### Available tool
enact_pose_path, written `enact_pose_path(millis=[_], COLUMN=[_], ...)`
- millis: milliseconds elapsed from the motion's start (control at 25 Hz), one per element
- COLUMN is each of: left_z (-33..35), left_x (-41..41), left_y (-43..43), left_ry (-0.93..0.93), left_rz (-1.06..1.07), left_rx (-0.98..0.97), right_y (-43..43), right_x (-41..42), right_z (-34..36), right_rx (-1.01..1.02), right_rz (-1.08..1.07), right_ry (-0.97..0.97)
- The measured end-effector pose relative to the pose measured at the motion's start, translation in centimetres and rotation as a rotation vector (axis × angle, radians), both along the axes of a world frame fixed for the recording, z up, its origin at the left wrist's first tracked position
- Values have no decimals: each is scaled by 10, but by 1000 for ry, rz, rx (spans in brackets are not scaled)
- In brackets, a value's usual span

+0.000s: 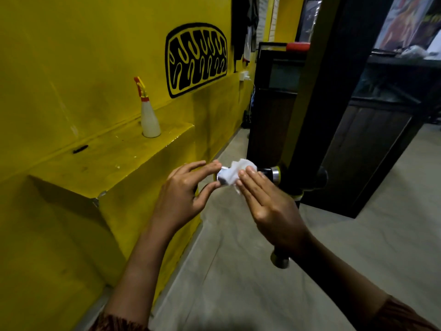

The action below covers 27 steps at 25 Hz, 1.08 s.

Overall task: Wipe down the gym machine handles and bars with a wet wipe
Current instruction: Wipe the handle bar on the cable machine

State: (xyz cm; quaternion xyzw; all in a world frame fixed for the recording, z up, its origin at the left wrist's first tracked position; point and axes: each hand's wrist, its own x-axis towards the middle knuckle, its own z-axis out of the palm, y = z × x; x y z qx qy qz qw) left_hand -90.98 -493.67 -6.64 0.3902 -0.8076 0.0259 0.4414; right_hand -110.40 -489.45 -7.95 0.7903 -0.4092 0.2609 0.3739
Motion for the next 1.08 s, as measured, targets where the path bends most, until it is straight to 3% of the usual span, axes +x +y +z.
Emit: enact_pose_path(millis=[160, 400, 560, 800, 1080], left_z=[-2, 2, 5, 5, 11], left_x=[-6, -3, -2, -11, -16], left_y=[1, 7, 12, 14, 13], left_ry=[14, -3, -41, -69, -106], left_rz=[16, 55, 137, 148, 67], left_rx=[15, 29, -32, -57, -112], right_y=[20, -17, -9, 21, 7], right_x=[-17, 28, 12, -12, -7], right_z=[6, 11, 15, 18, 18], right_rx=[-21, 121, 136, 73, -35], right_rz=[-79, -88, -150, -293, -186], right_ry=[-74, 20, 83, 98, -35])
